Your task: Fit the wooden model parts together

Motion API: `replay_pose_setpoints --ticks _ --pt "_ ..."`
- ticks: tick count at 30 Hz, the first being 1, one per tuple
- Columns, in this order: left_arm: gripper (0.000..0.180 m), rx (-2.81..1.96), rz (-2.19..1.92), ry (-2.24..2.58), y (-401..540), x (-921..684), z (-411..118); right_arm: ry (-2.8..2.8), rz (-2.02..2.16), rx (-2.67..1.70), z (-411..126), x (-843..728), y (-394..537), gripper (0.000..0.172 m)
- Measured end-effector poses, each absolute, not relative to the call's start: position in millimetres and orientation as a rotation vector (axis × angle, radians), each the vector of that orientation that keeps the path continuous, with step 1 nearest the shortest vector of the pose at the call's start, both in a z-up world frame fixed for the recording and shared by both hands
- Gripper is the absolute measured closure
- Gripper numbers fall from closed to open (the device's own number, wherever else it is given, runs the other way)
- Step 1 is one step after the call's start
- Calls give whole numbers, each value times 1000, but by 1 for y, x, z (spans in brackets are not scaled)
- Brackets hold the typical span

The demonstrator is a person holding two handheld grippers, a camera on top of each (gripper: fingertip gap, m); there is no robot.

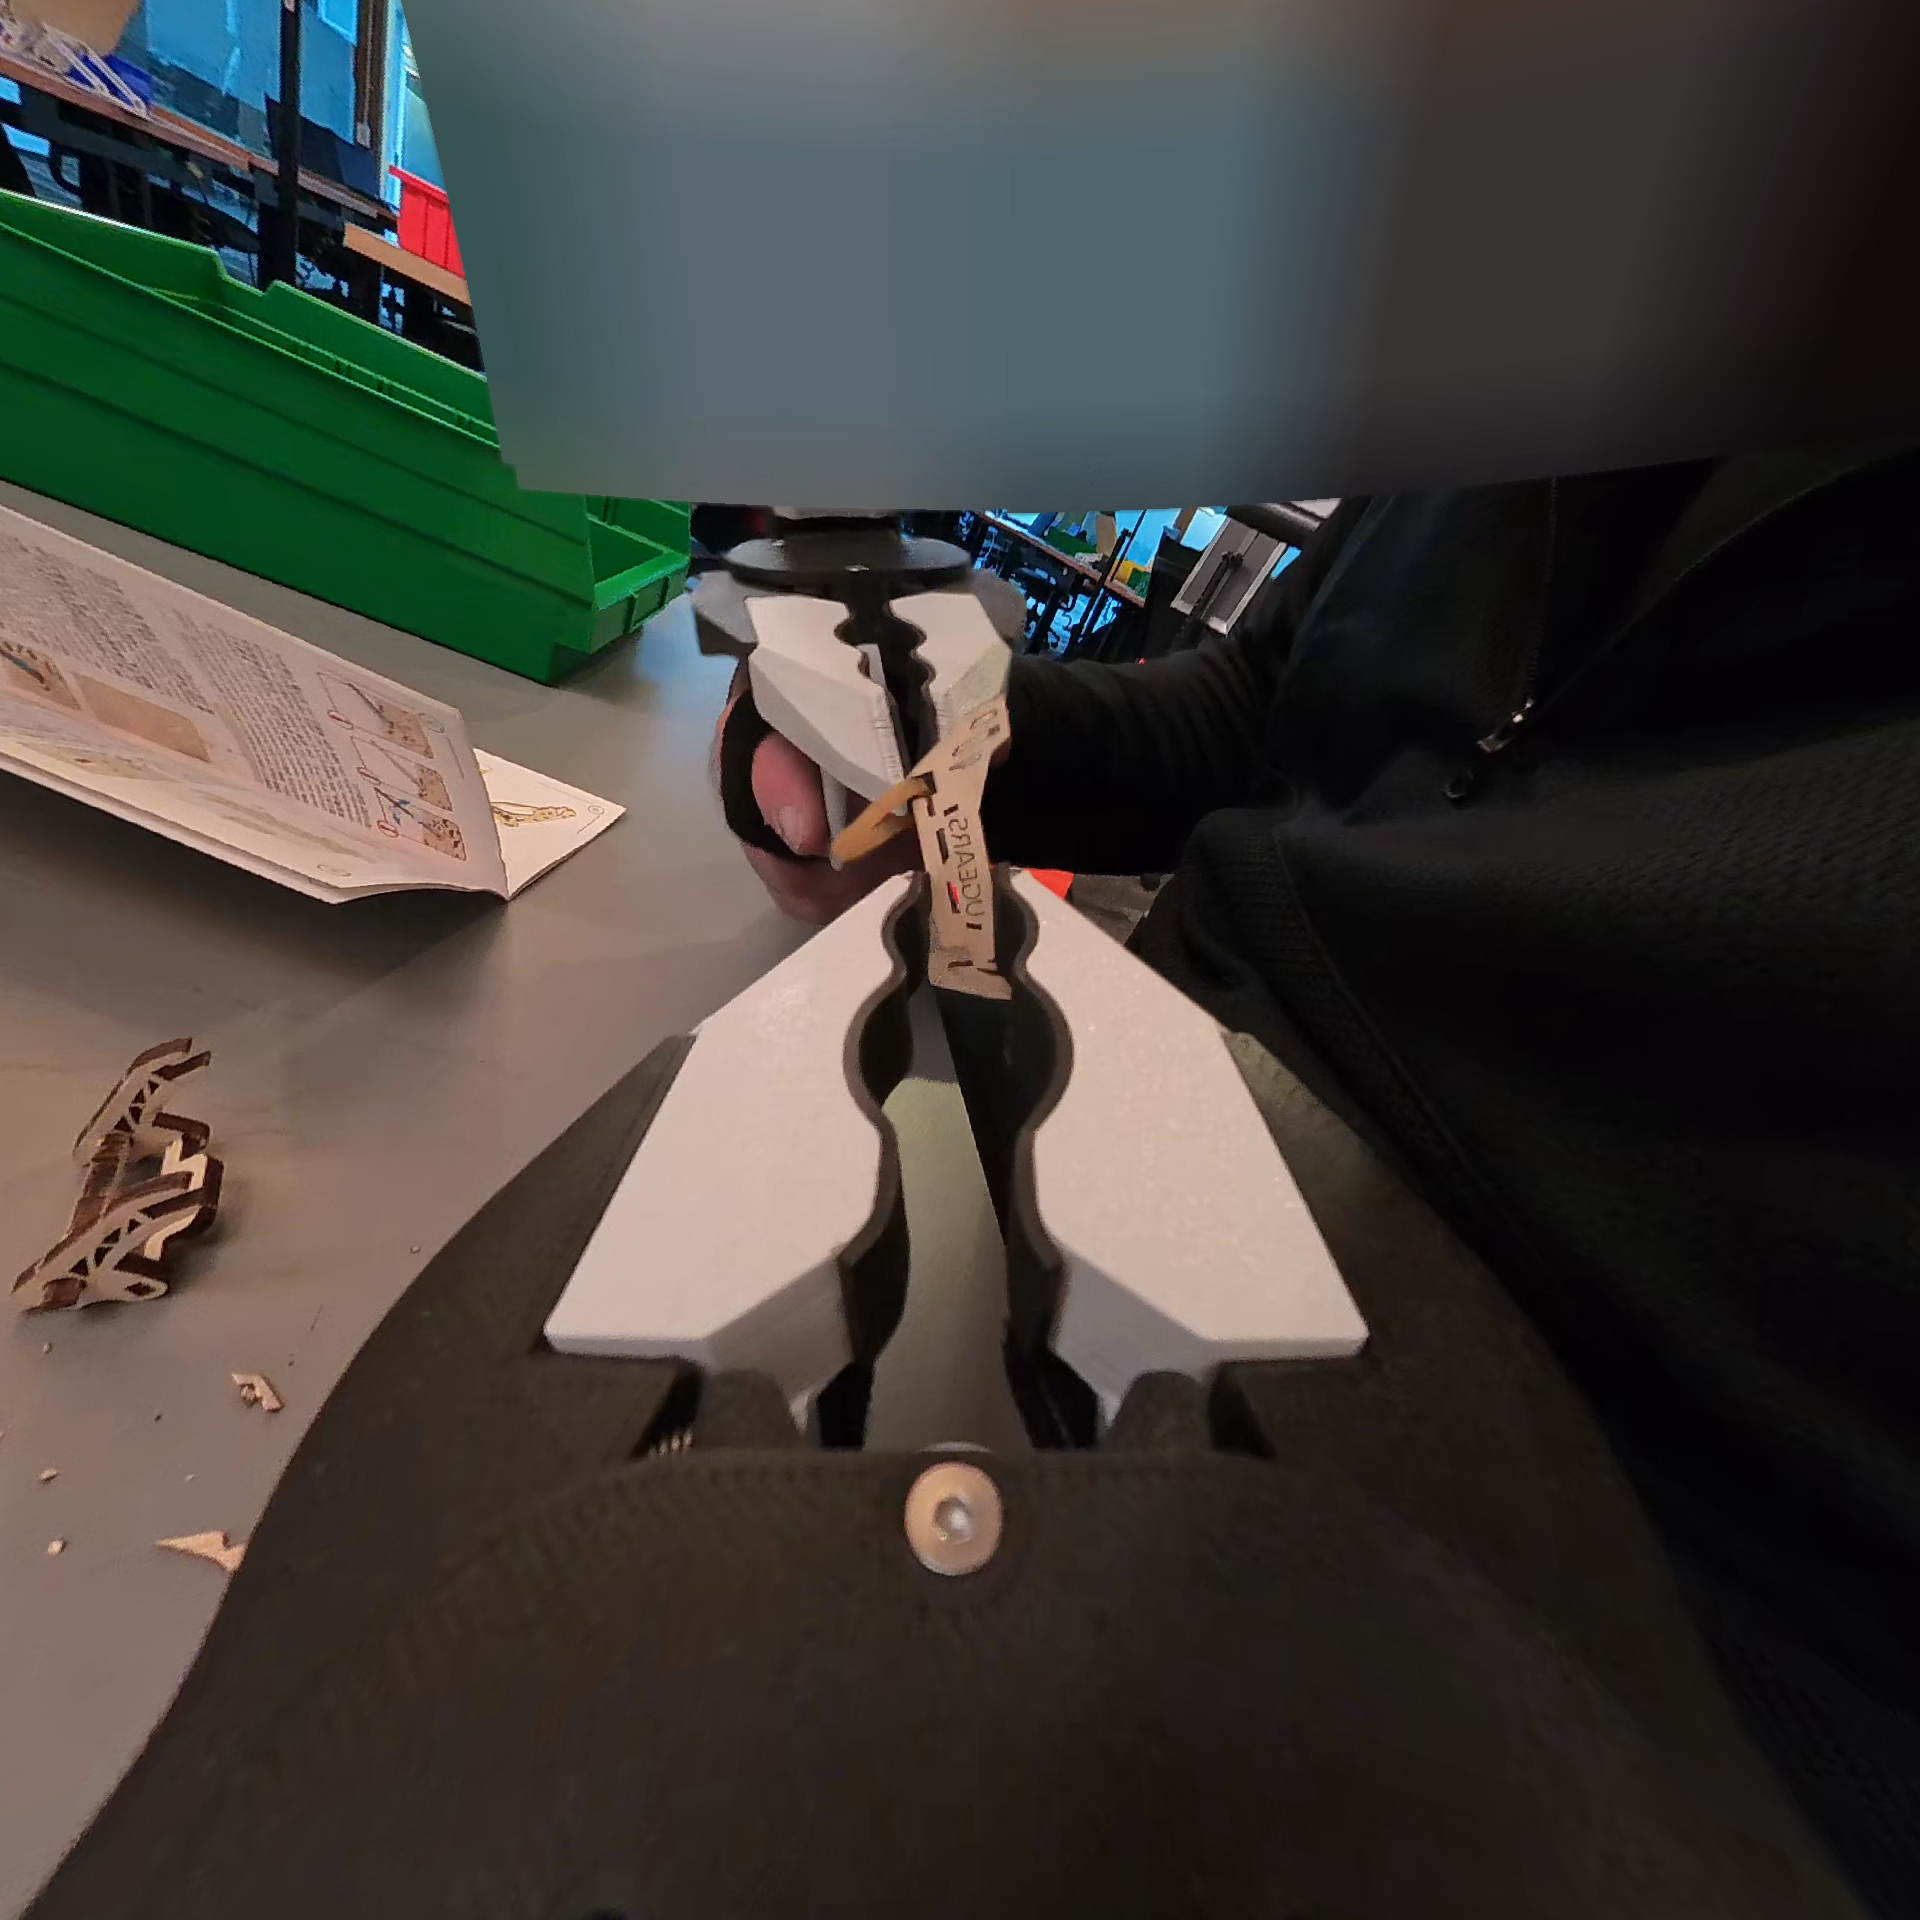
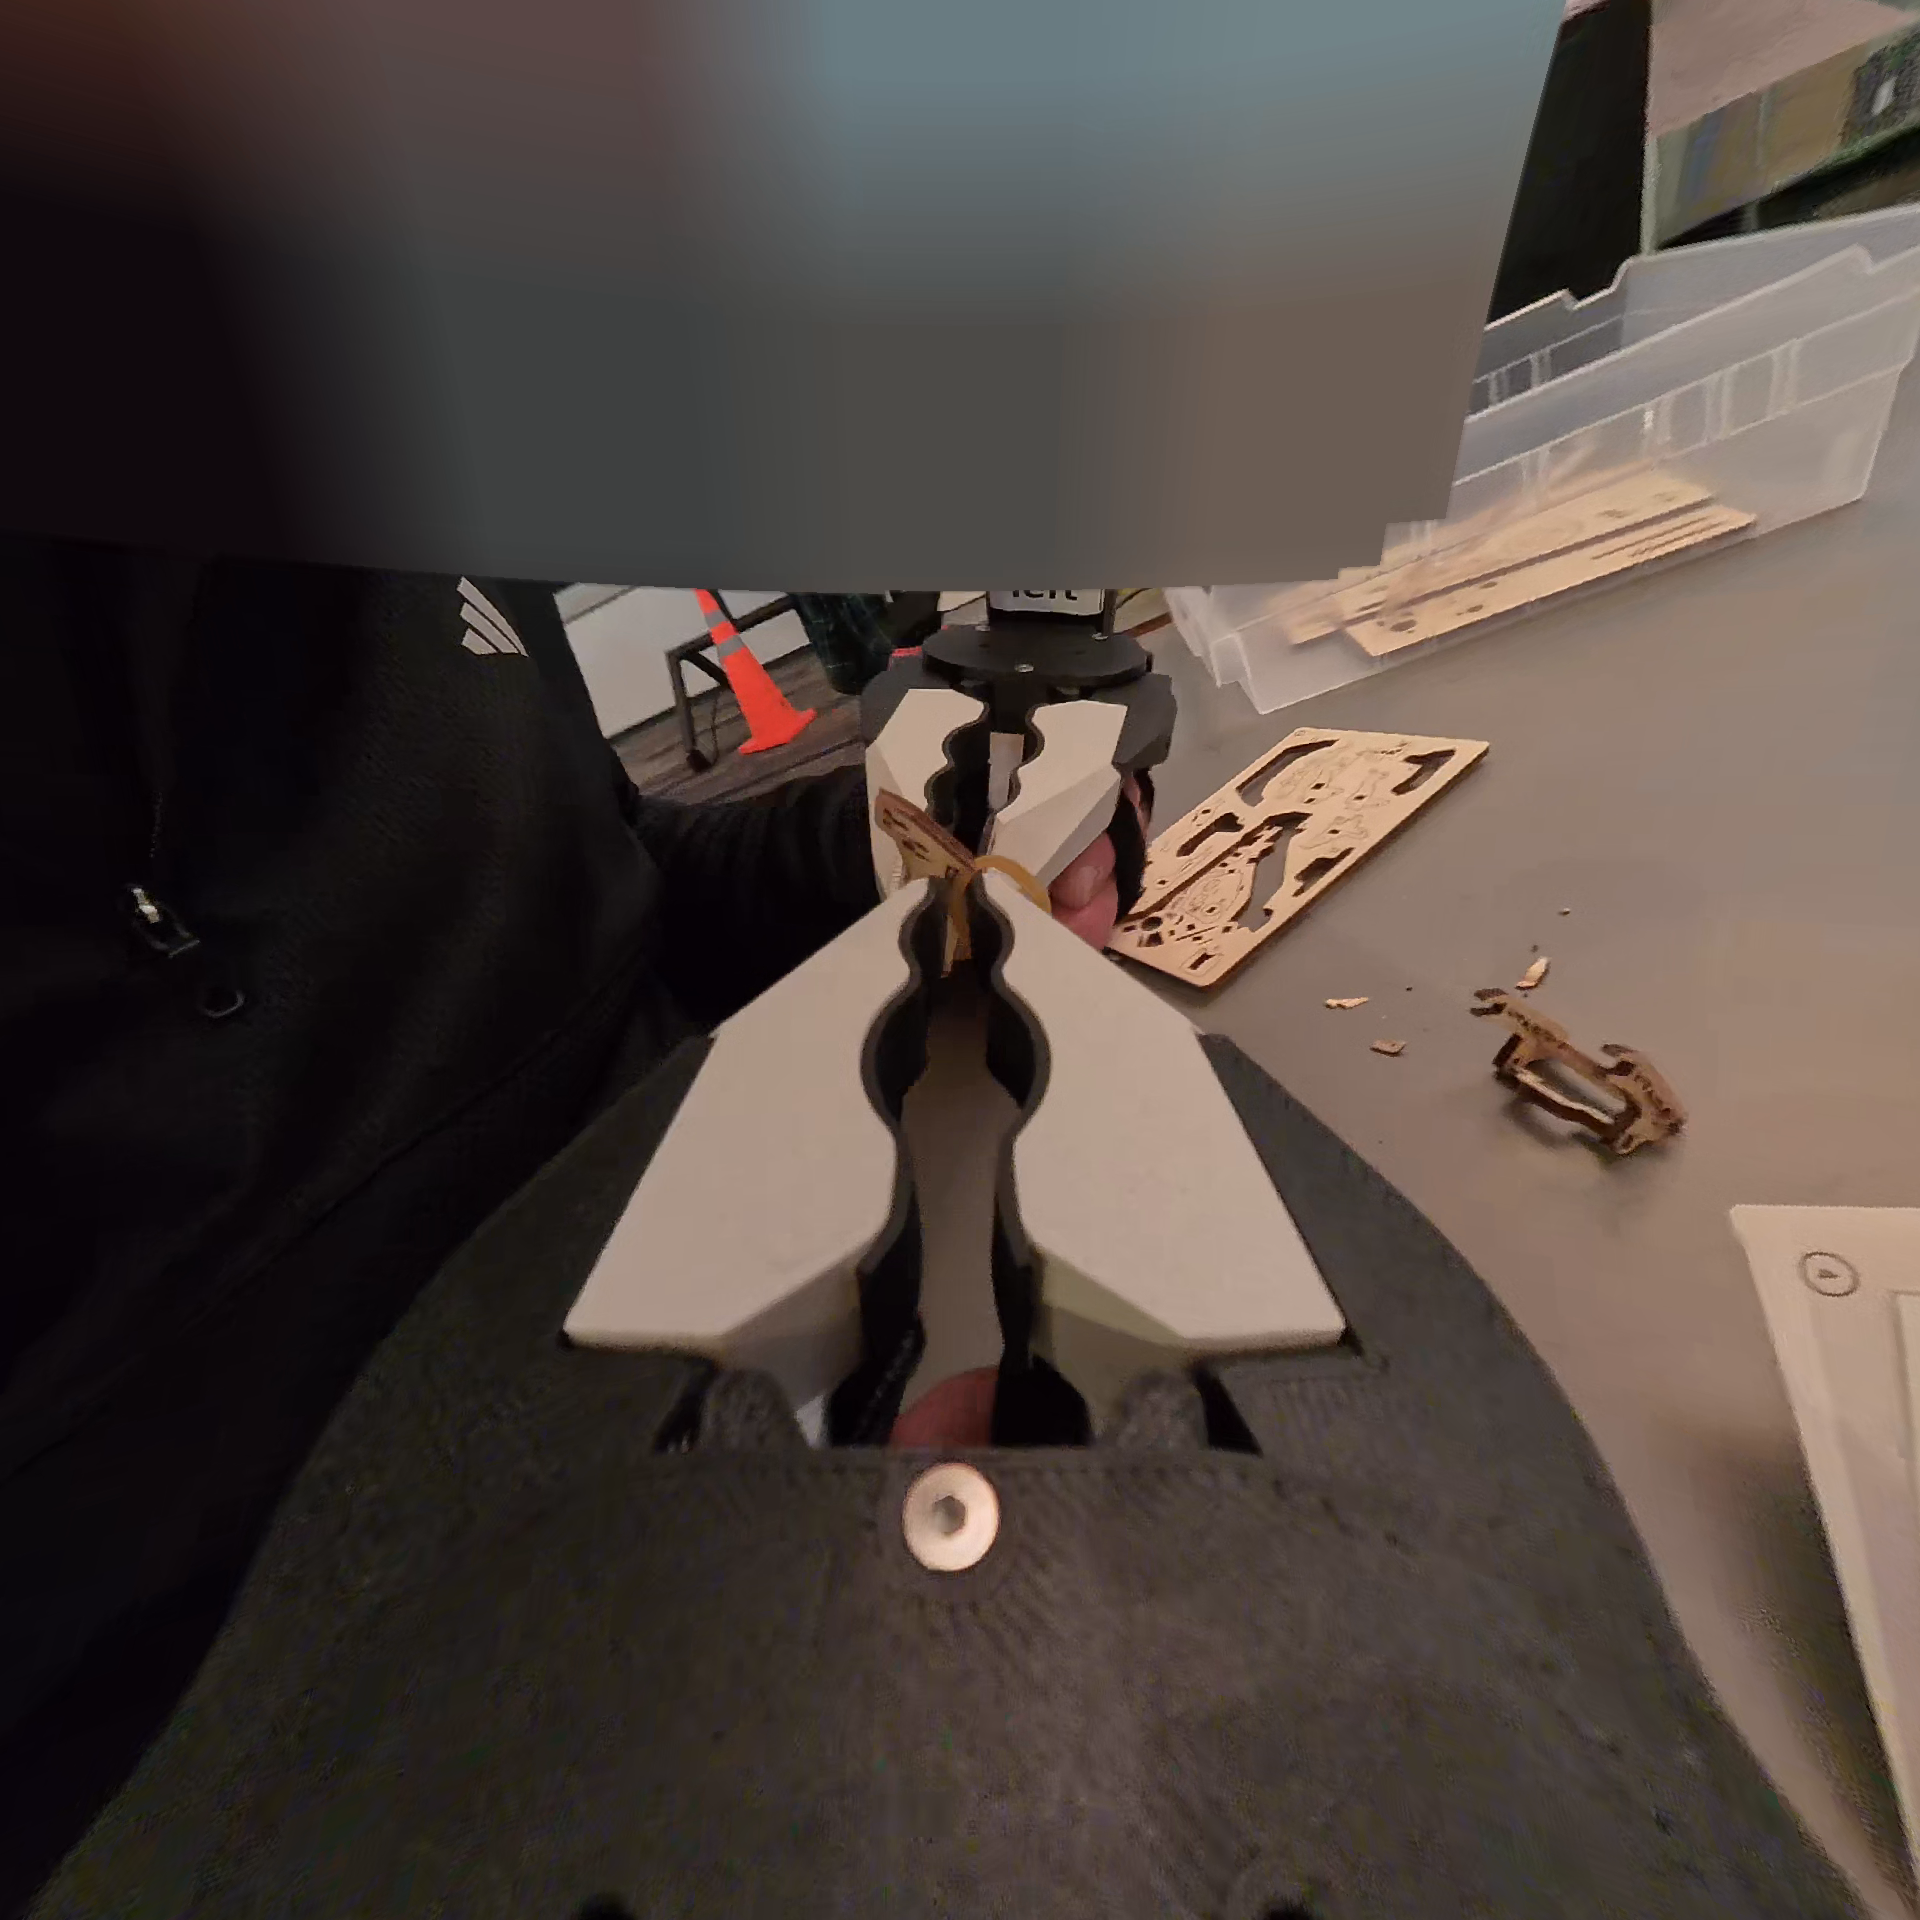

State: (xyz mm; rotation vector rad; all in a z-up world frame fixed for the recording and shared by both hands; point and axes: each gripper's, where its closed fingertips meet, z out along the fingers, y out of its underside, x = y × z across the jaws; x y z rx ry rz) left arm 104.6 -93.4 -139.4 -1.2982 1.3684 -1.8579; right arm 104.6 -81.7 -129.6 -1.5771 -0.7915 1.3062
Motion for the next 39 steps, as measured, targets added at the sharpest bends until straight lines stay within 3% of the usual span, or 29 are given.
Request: replay_pose_setpoints --ticks 18,39 --pt "171 -1318 -1964 1266 -90 108 -134 -1071 678 -1535 -128 103 -81 170" --pt "171 -1204 -2418 920 -88 111 -103 -1038 693 -1545 -109 109 -75 165"
